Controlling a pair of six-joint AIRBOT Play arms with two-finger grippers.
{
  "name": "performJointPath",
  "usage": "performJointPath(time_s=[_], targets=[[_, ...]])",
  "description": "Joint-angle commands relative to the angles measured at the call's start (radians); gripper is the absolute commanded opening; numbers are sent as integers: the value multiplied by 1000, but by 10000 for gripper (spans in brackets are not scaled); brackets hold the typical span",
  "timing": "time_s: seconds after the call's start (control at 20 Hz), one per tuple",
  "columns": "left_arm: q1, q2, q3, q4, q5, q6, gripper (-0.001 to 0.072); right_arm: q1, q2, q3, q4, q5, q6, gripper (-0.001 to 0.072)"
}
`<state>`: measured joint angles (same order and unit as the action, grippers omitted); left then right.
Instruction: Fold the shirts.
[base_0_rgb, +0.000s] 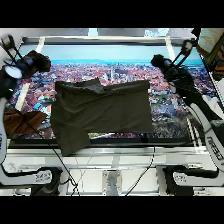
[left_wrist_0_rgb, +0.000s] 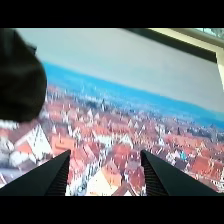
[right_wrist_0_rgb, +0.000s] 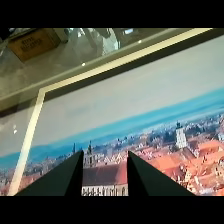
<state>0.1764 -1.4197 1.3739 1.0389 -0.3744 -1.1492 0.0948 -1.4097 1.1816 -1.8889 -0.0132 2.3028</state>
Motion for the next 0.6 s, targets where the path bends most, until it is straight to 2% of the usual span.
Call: performJointPath(time_s=[0.0,0.1,0.25,0.35,0.55], targets=[[26,112,243,267,-282,72,504,-36,159,1,-13,143,-60,325],[30,214,352,454,-473,37,503,-40,294,1,-13,298,-197,321],[30,355,388,661,-718,-69,498,-35,502,1,4,653,-434,306],[30,425,379,692,-874,-111,498,-35,608,1,10,924,-530,306],[30,524,251,686,-978,-148,495,-35,703,-19,42,1402,-700,306]])
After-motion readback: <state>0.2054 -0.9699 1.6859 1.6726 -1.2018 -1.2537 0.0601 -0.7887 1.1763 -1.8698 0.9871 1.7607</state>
